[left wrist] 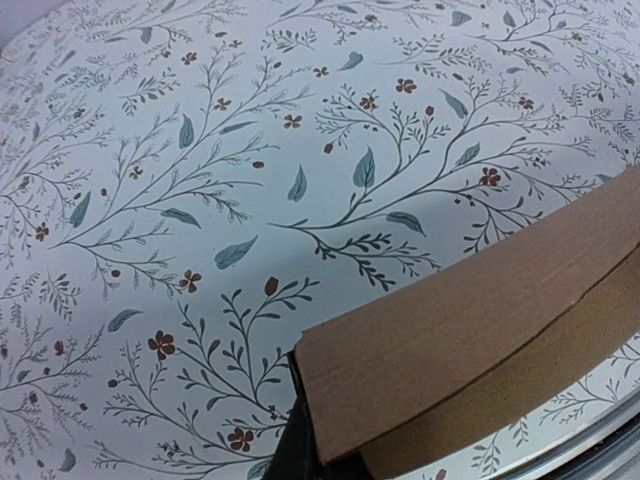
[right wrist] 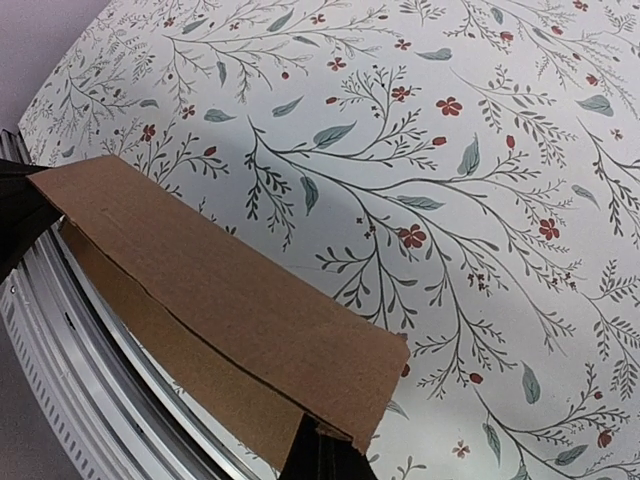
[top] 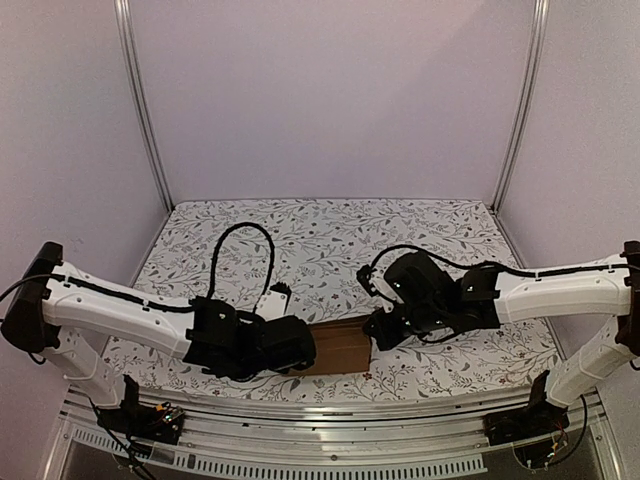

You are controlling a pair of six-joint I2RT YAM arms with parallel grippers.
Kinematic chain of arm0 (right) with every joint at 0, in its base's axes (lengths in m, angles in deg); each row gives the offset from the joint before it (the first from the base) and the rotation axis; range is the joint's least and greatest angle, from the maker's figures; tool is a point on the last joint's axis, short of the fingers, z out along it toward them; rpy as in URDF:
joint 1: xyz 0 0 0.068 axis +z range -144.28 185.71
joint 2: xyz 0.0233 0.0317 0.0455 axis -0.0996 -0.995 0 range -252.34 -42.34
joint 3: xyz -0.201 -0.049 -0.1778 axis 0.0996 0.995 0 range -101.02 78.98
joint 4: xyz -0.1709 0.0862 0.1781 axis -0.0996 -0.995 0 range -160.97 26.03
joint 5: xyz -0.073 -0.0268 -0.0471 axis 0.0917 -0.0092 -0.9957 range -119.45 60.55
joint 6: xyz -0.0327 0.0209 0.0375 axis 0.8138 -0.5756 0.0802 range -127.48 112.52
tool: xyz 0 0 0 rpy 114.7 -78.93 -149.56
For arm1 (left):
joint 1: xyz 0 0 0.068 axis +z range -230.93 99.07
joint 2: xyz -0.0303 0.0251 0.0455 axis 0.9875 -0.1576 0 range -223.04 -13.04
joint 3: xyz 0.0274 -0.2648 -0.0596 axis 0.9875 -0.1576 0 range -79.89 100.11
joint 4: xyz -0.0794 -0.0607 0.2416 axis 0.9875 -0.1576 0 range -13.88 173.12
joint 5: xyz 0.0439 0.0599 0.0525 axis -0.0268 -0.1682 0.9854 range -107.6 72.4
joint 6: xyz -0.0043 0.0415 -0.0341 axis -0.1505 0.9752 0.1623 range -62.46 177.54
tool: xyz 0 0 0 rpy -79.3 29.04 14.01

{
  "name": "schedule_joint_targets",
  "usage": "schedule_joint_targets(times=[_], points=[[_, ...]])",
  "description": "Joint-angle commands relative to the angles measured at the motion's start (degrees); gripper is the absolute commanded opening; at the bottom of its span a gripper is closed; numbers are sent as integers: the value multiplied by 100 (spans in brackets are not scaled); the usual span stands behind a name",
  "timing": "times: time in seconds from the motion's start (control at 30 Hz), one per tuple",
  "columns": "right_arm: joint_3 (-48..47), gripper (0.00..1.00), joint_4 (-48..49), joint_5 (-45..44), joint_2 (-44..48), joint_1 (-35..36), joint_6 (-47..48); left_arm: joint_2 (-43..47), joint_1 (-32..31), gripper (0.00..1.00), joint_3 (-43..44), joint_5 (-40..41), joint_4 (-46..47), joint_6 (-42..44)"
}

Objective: Fold the paper box

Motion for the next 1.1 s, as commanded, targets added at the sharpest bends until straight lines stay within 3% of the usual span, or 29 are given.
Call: schedule_joint_targets(times=[0.0, 0.4, 1.0, 1.07], points=[[-36, 0, -148, 380, -143, 4, 146, -251, -180, 1, 160, -325, 691, 139], [594, 0, -514, 671, 745, 9, 49, -710, -163, 1, 457, -478, 812, 49], [927, 0, -1077, 530, 1273, 266, -96, -788, -100, 0, 517, -564, 810, -23], [915, 9, -1105, 479, 1369, 265, -119, -788, -96, 0, 519, -571, 838, -4]])
